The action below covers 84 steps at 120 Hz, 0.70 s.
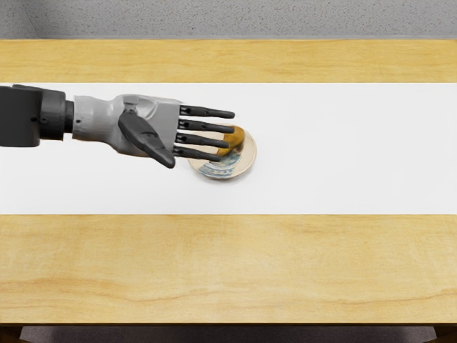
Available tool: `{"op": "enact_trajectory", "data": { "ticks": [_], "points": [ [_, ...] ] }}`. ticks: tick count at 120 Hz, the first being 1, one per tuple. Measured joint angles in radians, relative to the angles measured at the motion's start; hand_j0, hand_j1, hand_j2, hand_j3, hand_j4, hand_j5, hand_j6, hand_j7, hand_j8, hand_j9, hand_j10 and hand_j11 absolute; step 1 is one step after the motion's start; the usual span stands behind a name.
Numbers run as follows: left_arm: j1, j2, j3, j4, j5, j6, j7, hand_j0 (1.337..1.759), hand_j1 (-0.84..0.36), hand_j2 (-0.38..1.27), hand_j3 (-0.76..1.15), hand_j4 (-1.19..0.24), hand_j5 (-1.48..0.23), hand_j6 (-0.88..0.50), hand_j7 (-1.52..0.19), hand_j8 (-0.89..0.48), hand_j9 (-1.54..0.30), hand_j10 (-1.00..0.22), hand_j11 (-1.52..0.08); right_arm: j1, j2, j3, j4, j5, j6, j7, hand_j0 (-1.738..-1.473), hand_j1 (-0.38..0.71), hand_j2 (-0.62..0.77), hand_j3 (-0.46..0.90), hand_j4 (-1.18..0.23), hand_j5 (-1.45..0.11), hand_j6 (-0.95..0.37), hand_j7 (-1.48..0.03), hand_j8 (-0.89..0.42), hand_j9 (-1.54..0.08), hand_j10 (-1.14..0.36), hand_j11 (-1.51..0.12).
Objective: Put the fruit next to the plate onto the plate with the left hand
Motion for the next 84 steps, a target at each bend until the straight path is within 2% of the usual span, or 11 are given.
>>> {"op": "enact_trajectory", "data": {
  "ticks": [14, 31, 53, 84],
  "points": [
    [0.032, 0.082, -0.002, 0.003, -0.028, -0.12, 0.0, 1.658, 0.35, 0.0, 0.0, 0.0, 0.0, 0.0, 0.0, 0.0, 0.0, 0.0, 0.0, 0.0, 0.0, 0.0, 0.0, 0.0, 0.0, 0.0, -1.658, -0.31, -0.01, 0.0, -0.03, -0.04, -0.03, -0.04, -0.03, -0.04, -0.03, -0.04],
    [0.079, 0.127, -0.002, 0.048, -0.026, -0.239, 0.0, 1.658, 0.35, 0.0, 0.0, 0.0, 0.0, 0.0, 0.0, 0.0, 0.0, 0.0, 0.0, 0.0, 0.0, 0.0, 0.001, 0.0, 0.0, 0.0, -1.658, -0.31, -0.01, 0.0, -0.03, -0.04, -0.03, -0.04, -0.03, -0.04, -0.03, -0.04],
    [0.089, 0.199, -0.001, 0.065, 0.062, -0.273, 0.0, 1.658, 0.35, 0.0, 0.0, 0.0, 0.0, 0.0, 0.0, 0.0, 0.0, 0.0, 0.0, 0.001, 0.0, 0.0, 0.002, 0.0, 0.0, 0.0, -1.658, -0.31, -0.01, 0.0, -0.03, -0.04, -0.03, -0.04, -0.03, -0.04, -0.03, -0.04],
    [0.119, 0.318, 0.004, 0.096, 0.063, -0.28, 0.0, 1.658, 0.35, 0.0, 0.0, 0.0, 0.0, 0.0, 0.0, 0.0, 0.0, 0.0, 0.0, 0.0, 0.0, 0.0, 0.003, 0.0, 0.0, 0.0, -1.658, -0.31, -0.01, 0.0, -0.03, -0.04, -0.03, -0.04, -0.03, -0.04, -0.03, -0.04]
  ]
}}
